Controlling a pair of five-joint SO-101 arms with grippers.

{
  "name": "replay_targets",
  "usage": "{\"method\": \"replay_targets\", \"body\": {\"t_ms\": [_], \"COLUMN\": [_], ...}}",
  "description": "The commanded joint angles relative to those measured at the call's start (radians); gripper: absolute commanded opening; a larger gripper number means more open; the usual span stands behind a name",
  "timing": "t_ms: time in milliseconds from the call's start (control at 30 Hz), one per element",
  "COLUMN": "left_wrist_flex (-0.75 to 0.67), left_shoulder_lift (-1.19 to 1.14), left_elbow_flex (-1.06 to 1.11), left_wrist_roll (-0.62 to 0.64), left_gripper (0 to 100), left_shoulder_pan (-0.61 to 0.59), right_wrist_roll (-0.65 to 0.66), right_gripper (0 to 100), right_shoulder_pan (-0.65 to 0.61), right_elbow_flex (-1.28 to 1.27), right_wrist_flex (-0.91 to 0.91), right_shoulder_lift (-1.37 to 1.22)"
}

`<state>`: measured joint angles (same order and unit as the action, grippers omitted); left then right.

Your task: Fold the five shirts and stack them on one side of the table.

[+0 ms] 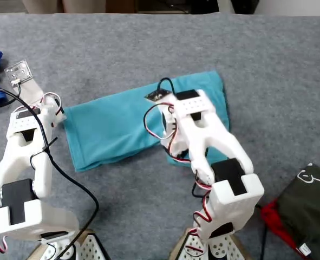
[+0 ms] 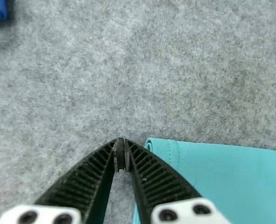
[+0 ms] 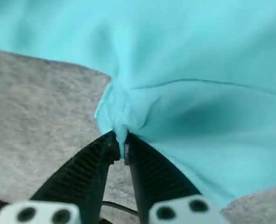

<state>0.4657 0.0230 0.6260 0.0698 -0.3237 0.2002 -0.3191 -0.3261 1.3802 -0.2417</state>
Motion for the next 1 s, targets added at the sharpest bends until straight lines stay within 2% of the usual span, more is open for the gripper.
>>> {"method": "replay_targets", "body": {"t_ms": [0,200,433,667,733,900,967], "left_wrist_flex": [-0.015,-0.015,-0.015,-0.015,-0.015,-0.015,-0.015], "left_shoulder_lift": [0.005,0.005,0.005,0.005,0.005,0.005,0.005], "left_elbow_flex": [-0.038,-0.038,-0.038,-0.038,-0.038,-0.038,-0.040], "left_wrist_roll": [0.003,0.003,0.003,0.003,0.003,0.003,0.003], "left_gripper": [2,2,2,2,2,2,2], "left_shoulder_pan": [0.000,0.000,0.000,0.000,0.000,0.000,0.000], "right_wrist_roll": [0.002,0.002,-0.006,0.002,0.005,0.055,0.069], "right_gripper": [0.5,0.5,0.5,1.1,5.9,27.2,29.7], "right_shoulder_pan": [-0.005,-0.012,-0.104,-0.048,-0.007,0.025,0.024], "right_elbow_flex": [0.061,0.130,0.119,0.065,0.067,0.070,0.070], "right_wrist_flex": [0.034,0.092,0.098,0.081,0.081,0.086,0.091], "right_shoulder_lift": [0.002,0.002,-0.001,0.001,0.001,0.002,0.010]}}
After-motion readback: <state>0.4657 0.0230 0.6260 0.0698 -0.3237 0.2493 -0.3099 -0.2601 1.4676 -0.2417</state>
